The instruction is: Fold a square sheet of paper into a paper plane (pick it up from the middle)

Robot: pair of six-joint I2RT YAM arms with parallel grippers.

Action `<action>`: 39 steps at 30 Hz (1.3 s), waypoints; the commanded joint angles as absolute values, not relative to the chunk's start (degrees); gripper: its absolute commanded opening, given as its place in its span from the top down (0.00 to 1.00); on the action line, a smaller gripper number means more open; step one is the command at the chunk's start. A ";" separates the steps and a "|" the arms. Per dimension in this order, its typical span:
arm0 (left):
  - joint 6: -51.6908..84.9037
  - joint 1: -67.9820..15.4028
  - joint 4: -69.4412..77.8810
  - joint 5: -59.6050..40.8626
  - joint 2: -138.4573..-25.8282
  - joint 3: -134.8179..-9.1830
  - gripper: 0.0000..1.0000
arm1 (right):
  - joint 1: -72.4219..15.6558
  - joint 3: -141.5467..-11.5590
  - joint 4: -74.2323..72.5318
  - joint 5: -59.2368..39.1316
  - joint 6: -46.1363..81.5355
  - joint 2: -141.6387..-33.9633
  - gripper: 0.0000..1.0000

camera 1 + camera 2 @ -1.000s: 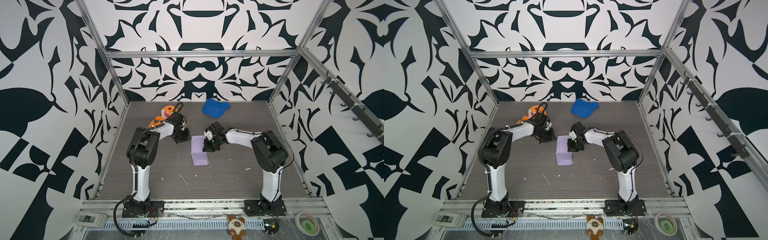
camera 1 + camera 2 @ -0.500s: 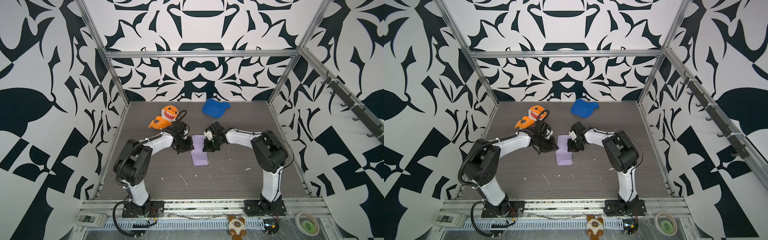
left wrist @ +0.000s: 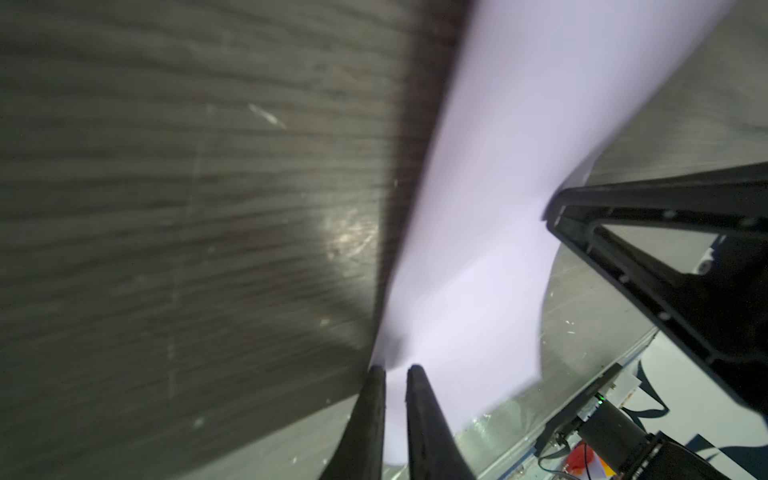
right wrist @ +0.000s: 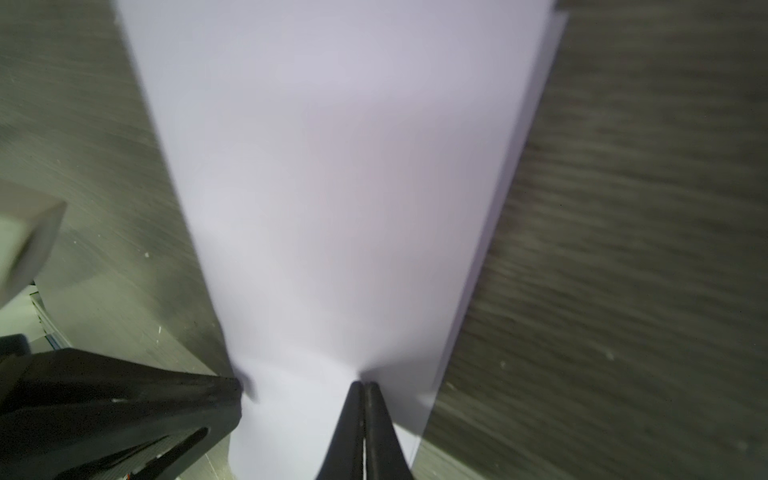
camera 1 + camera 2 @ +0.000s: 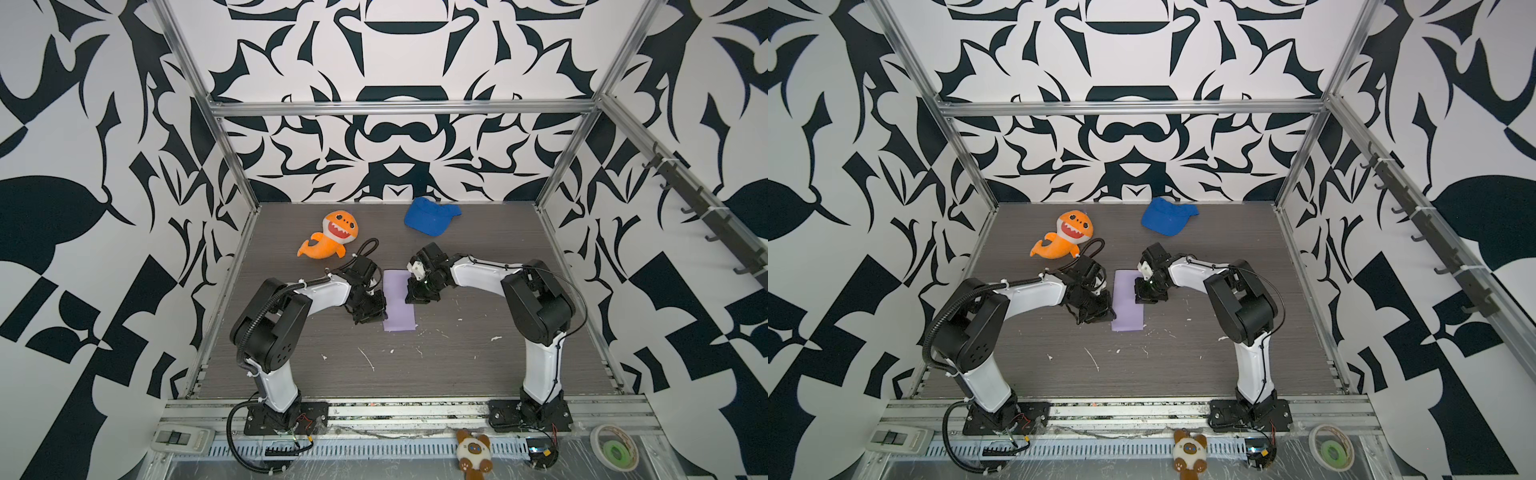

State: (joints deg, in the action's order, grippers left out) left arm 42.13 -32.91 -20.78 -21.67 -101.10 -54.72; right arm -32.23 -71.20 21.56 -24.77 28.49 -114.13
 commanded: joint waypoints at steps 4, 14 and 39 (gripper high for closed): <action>41.04 -33.06 -28.04 -15.71 -99.85 -51.60 0.85 | -32.25 -68.03 28.21 -12.65 27.69 -121.10 0.91; 45.66 -35.20 -21.09 -21.78 -94.75 -53.87 0.85 | -32.34 -68.20 28.19 -12.58 27.86 -121.11 0.91; 41.65 -30.21 -26.38 -16.83 -86.71 -51.03 0.79 | -32.26 -77.16 29.29 -12.41 11.38 -122.75 0.92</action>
